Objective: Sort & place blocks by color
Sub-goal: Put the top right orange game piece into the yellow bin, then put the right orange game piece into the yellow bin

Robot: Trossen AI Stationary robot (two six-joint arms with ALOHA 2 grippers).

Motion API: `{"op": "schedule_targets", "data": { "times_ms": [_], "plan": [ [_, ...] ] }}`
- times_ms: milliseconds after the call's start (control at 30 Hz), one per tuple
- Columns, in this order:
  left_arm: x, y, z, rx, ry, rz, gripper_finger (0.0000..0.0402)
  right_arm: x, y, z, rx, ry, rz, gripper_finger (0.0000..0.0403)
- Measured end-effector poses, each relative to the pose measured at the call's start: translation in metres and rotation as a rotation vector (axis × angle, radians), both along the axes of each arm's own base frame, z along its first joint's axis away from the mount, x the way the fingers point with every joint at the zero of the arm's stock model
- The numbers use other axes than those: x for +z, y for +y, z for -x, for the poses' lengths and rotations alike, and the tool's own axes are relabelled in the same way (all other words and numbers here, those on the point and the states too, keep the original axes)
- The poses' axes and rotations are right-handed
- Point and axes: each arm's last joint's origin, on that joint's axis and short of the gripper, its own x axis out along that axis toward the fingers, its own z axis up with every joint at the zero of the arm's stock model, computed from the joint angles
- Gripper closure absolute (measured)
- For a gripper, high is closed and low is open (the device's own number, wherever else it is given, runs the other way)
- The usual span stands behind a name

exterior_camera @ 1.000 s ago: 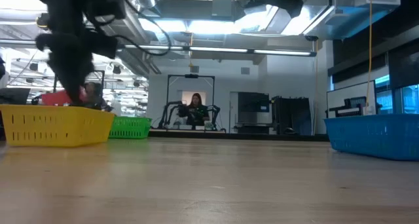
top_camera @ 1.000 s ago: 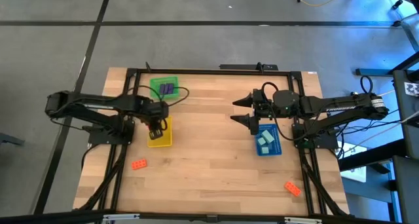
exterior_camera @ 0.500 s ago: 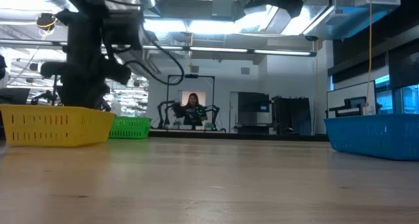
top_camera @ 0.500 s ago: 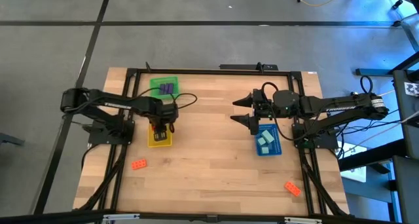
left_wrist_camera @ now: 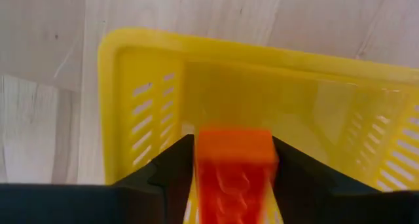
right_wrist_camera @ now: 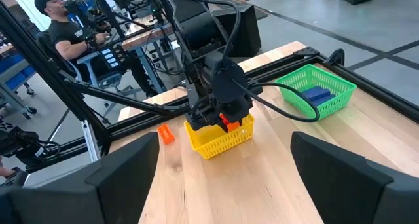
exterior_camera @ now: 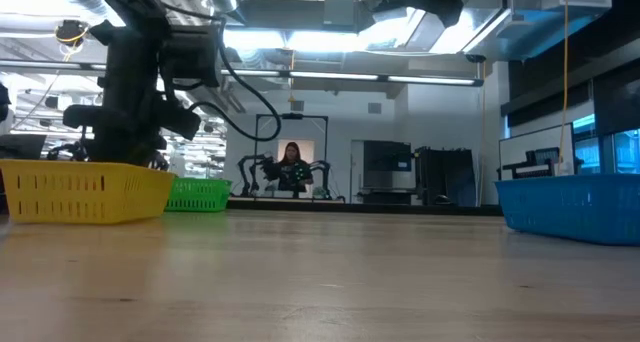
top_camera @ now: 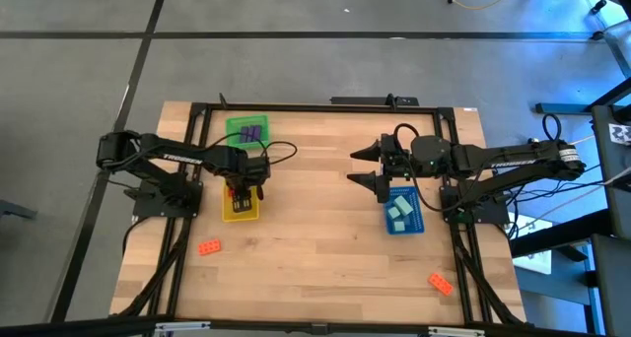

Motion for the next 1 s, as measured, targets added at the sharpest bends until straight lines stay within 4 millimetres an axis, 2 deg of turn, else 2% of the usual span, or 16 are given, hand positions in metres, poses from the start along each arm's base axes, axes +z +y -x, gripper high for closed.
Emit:
{"op": "schedule_targets", "data": {
  "times_ms": [133,367,533,667,800,900,1000],
  "plan": [
    [0.0,0.0,0.0,0.006,0.0,0.001,0.0202,0.0,0.0,0.0,0.0,0.0,0.0,0.0055],
    [0.002,-0.001,0.002,0.005,0.004,0.04,0.0184,0.0,0.0,0.0,0.0,0.0,0.0,0.0055],
    [0.02,-0.002,0.001,0.002,-0.019,0.057,0.0181,0.0,0.0,0.0,0.0,0.0,0.0,0.0055],
    [0.048,-0.002,0.0,0.0,-0.101,0.044,0.0181,0.0,0.0,0.0,0.0,-0.001,0.0,0.0055],
    [0.084,-0.002,0.001,0.04,-0.252,0.027,0.018,0.0,0.0,0.0,0.0,-0.001,0.0,0.0055],
    [0.118,-0.003,0.007,0.083,-0.436,0.008,0.018,0.0,0.0,0.0,0.0,-0.001,0.0,0.0055],
    [0.151,-0.005,0.015,0.131,-0.72,-0.009,0.018,0.0,0.0,0.0,0.0,-0.001,0.001,0.0055]
  ]
}}
